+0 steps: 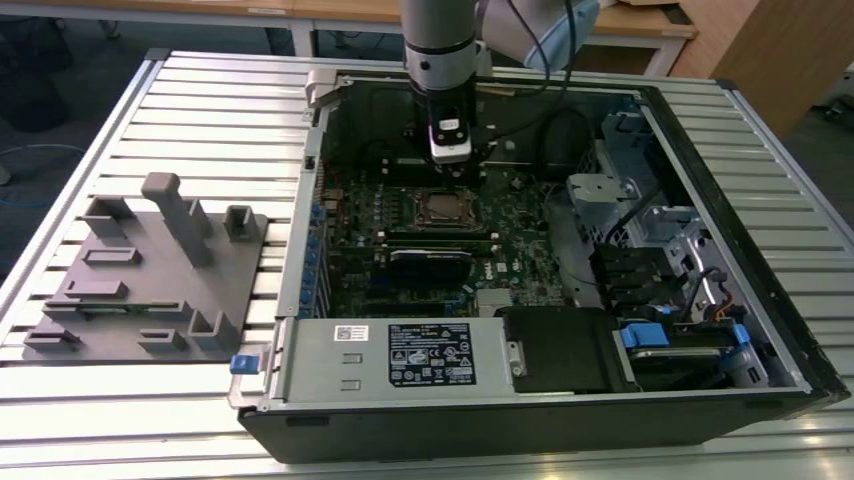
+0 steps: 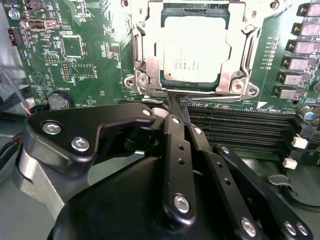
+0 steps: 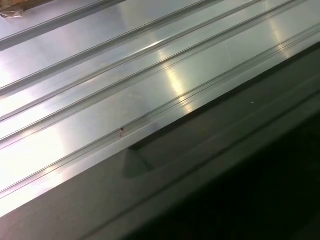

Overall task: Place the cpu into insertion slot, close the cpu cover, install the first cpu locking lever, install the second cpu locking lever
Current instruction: 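Install the first cpu locking lever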

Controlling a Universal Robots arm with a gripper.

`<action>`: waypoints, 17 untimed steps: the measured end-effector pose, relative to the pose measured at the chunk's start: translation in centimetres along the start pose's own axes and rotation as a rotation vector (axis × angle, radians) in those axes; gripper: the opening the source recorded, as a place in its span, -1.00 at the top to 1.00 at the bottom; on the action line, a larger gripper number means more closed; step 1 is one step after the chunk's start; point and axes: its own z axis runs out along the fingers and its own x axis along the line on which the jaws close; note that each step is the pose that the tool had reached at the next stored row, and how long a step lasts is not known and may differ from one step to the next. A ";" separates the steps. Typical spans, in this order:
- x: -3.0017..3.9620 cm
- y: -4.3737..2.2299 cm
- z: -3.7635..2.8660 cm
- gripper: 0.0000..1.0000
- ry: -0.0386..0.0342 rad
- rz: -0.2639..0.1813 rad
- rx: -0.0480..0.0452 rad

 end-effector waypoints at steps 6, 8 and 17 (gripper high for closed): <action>0.02 -0.02 0.29 0.80 -0.0027 0.006 0.0009; 0.02 -0.04 0.32 0.80 -0.0032 0.008 0.0024; -0.09 0.03 -0.38 0.80 -0.0041 0.009 0.0025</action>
